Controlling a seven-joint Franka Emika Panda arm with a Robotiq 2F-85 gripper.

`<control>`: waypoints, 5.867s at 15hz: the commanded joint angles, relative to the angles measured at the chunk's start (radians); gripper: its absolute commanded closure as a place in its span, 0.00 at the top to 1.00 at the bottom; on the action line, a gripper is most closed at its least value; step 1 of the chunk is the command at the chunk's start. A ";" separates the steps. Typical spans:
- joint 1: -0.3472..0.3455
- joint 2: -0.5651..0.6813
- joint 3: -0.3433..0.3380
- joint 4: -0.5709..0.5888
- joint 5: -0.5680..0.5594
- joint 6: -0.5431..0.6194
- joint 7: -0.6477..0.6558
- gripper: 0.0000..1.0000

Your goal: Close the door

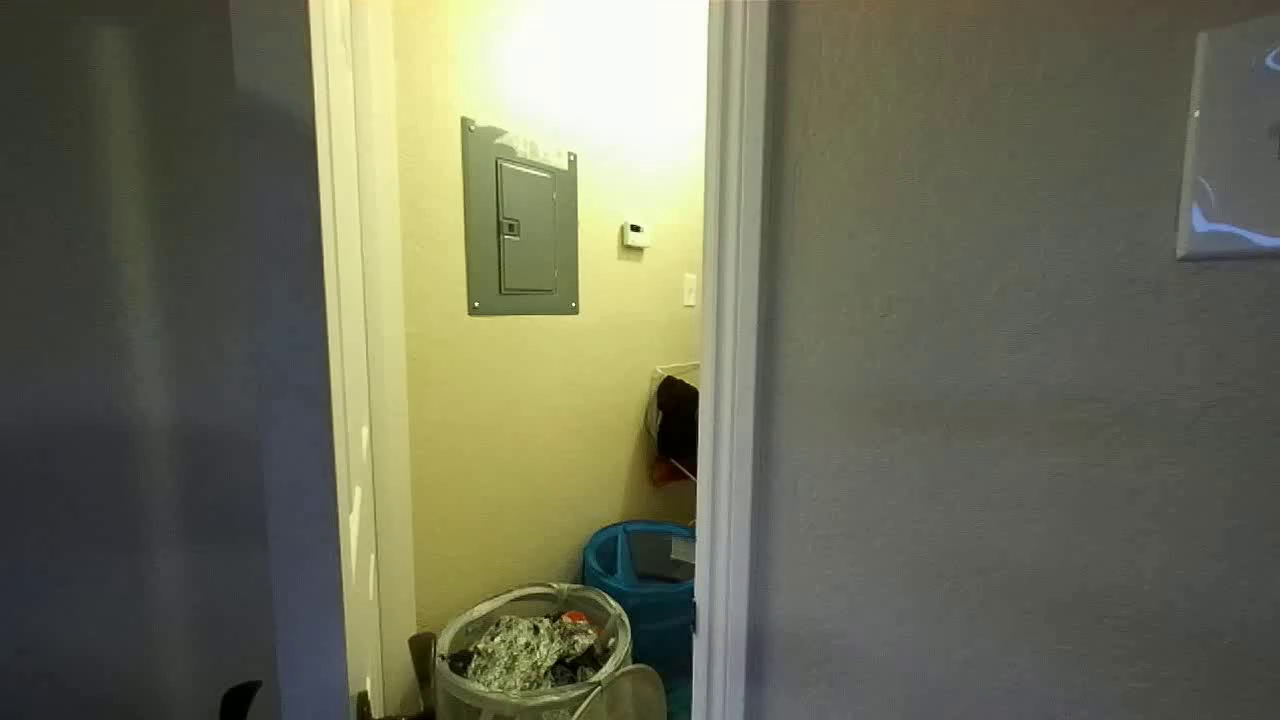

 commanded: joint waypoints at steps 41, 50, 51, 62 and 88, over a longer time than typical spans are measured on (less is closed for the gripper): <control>0.243 0.052 0.308 -0.010 0.374 0.560 0.383 1.00; 0.240 0.089 0.434 -0.005 0.448 0.685 0.696 0.75; 0.237 0.093 0.448 -0.007 0.442 0.716 0.720 0.72; 0.069 0.142 0.584 -0.014 0.242 1.003 0.927 0.05; 0.200 0.570 0.385 0.350 0.380 1.120 0.589 0.03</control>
